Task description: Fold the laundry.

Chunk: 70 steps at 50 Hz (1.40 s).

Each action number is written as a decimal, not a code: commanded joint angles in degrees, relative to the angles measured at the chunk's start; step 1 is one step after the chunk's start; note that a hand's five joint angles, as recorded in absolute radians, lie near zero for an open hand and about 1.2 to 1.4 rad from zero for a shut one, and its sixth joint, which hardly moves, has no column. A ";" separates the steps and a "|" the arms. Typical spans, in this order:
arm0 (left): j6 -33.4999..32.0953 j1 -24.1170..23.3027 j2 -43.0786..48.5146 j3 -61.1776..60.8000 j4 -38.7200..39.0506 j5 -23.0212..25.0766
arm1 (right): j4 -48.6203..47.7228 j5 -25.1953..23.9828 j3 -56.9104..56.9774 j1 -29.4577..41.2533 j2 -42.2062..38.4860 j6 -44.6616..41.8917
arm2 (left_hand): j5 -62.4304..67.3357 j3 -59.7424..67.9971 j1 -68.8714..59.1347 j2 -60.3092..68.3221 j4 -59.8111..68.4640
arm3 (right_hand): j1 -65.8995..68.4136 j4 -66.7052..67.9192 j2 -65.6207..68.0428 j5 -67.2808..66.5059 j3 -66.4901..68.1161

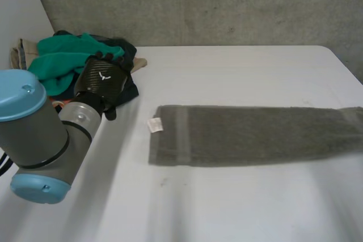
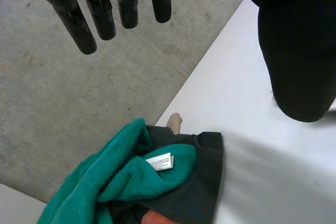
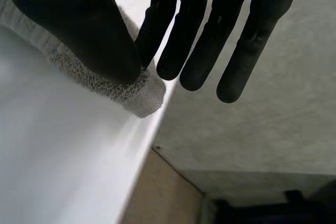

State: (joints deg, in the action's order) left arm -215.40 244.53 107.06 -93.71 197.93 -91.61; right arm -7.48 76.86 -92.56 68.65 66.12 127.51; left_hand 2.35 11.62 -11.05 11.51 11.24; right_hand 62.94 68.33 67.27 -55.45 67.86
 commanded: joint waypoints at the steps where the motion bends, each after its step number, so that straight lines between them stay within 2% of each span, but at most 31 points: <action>1: -0.02 0.16 -1.24 -1.12 0.00 -0.15 | -3.59 0.84 3.35 17.81 0.68 0.10 | -2.35 -1.62 1.05 -1.51 -1.24 | 17.06 11.67 12.73 -14.55 12.14; 4: 0.07 0.51 -1.76 -1.30 0.00 -0.32 | -7.88 -1.26 2.91 27.28 1.64 1.25 | -2.35 -1.62 1.05 -1.51 -1.24 | 17.06 11.67 12.73 -14.55 12.14; 7: 0.33 0.51 -2.47 -1.65 0.00 -0.32 | -10.62 -3.64 1.86 33.55 2.52 1.07 | -2.35 -1.62 1.05 -1.51 -1.24 | 17.06 11.67 12.73 -14.55 12.14; 10: 1.12 0.51 -3.17 -2.09 0.09 -0.32 | -13.17 -7.85 0.28 41.72 1.91 0.63 | -2.35 -1.62 1.05 -1.51 -1.24 | 17.06 11.67 12.73 -14.55 12.14; 14: 2.35 0.42 -3.26 -2.18 0.00 -0.32 | -15.89 -13.48 -1.04 53.65 -3.87 -3.13 | -2.35 -1.62 1.05 -1.51 -1.24 | 17.06 11.67 12.73 -14.55 12.14; 18: 2.79 0.42 -3.26 -2.18 0.09 -0.23 | -15.73 -14.01 -0.87 58.25 -6.96 -6.56 | -2.35 -1.62 1.05 -1.51 -1.24 | 17.06 11.67 12.73 -14.55 12.14; 22: 2.88 0.07 -3.08 -1.48 0.09 -0.23 | -16.16 -13.49 -1.57 58.61 -7.06 -7.02 | -2.35 -1.62 1.05 -1.51 -1.24 | 17.06 11.67 12.73 -14.55 12.14; 24: 2.88 -0.10 -2.73 -1.21 0.18 -0.23 | -16.08 -12.79 -1.66 58.53 -6.97 -6.05 | -2.35 -1.62 1.05 -1.51 -1.24 | -24.71 -30.09 -29.03 27.21 -29.62; 25: 2.88 -0.28 -2.56 -0.60 0.18 -0.23 | -16.08 -11.04 -2.09 58.26 -6.53 -3.87 | -2.35 -1.62 1.05 -1.51 -1.24 | -52.94 -58.33 -57.27 55.45 -57.86; 28: 2.88 -1.15 -2.30 0.80 0.18 -0.23 | -15.55 -7.52 -3.15 56.08 -2.59 1.40 | -2.35 -1.62 1.05 -1.51 -1.24 | -52.94 -58.33 -57.27 55.45 -57.86; 30: 2.97 -2.82 -1.16 2.38 0.18 -0.23 | -14.68 -5.32 -4.90 51.16 4.08 8.78 | -2.35 -1.62 1.05 -1.51 -1.24 | -52.94 -58.33 -57.27 55.45 -57.86; 33: 2.70 -5.63 0.77 5.10 0.09 -0.50 | -11.35 -4.96 -7.53 45.28 9.36 17.91 | -2.35 -1.62 1.05 -1.51 -1.24 | -52.94 -58.33 -57.27 55.45 -57.86; 35: 2.70 -6.78 1.57 6.08 0.00 -0.59 | -8.62 -5.57 -8.42 43.24 9.55 20.84 | -2.35 -1.62 1.05 -1.51 -1.24 | -52.94 -58.33 -57.27 55.45 -57.86; 39: 2.70 -8.01 3.33 7.31 0.00 -0.59 | -3.34 -5.93 -10.97 39.37 8.86 21.91 | -2.35 -1.62 1.05 -1.51 -1.24 | -52.94 -58.33 -57.27 55.45 -57.86; 43: 2.70 -8.37 3.95 7.14 0.00 -0.59 | -2.02 -4.44 -12.56 35.16 4.20 16.64 | -2.35 -1.62 1.05 -1.51 -1.24 | -52.94 -58.33 -57.27 55.45 -57.86; 45: 2.70 -8.63 4.03 6.70 -0.09 -0.59 | -2.19 -2.95 -12.74 32.34 2.26 11.37 | -2.35 -1.62 1.05 -1.51 -1.24 | -28.23 -33.62 -32.56 30.74 -33.15; 48: 2.70 -8.72 4.21 6.43 -0.35 -0.67 | -2.45 -0.67 -11.68 30.58 1.64 6.54 | -2.35 -1.62 1.05 -1.51 -1.24 | 0.86 -4.53 -3.47 1.65 -4.06; 49: 2.70 -8.63 4.21 6.35 -0.44 -0.67 | -2.54 0.04 -11.16 30.58 1.56 5.91 | -2.35 -1.62 1.05 -1.51 -1.24 | 6.13 0.74 1.81 -3.63 1.21; 51: 2.70 -8.54 4.12 6.00 -0.53 -0.67 | -2.63 1.45 -9.84 31.01 1.21 5.47 | -2.35 -1.62 1.05 -1.51 -1.24 | 17.02 11.63 12.69 -14.51 12.10; 55: 2.79 -8.37 3.33 4.94 -0.53 -0.67 | -4.56 2.86 -6.41 36.71 1.47 7.31 | -2.35 -1.62 1.05 -1.51 -1.24 | 17.06 11.67 12.73 -14.55 12.14; 58: 2.70 -8.01 1.84 4.59 -0.53 -0.67 | -9.65 2.51 -3.68 44.18 2.26 10.21 | -2.35 -1.62 1.05 -1.51 -1.24 | 17.06 11.67 12.73 -14.55 12.14; 62: 2.79 -6.79 0.17 4.06 -0.44 -0.67 | -13.70 -0.21 -3.07 51.22 3.58 10.48 | -2.35 -1.62 1.05 -1.51 -1.24 | 17.06 11.67 12.73 -14.55 12.14; 63: 2.79 -6.35 -0.18 3.80 -0.44 -0.67 | -14.75 -2.39 -2.89 54.28 2.79 10.56 | -2.35 -1.62 1.05 -1.51 -1.24 | 17.06 11.67 12.73 -14.55 12.14; 67: 3.49 -6.17 -0.45 3.71 -0.35 -0.76 | -15.91 -8.20 -2.11 60.88 -4.83 9.34 | -2.35 -1.62 1.05 -1.51 -1.24 | 17.06 11.67 12.73 -14.55 12.14; 70: 4.81 -6.17 -0.36 3.71 -0.26 -0.85 | -15.20 -10.41 -0.43 63.44 -8.63 8.28 | -2.14 -1.41 0.83 -1.30 -1.02 | 17.06 11.67 12.73 -14.55 12.14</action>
State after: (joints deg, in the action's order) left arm -212.30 238.11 106.86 -89.91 197.50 -92.32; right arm -22.62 72.48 -94.99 125.28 65.60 137.63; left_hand 2.35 11.62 -11.05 11.51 11.24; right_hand 62.06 68.36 67.28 -57.31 67.87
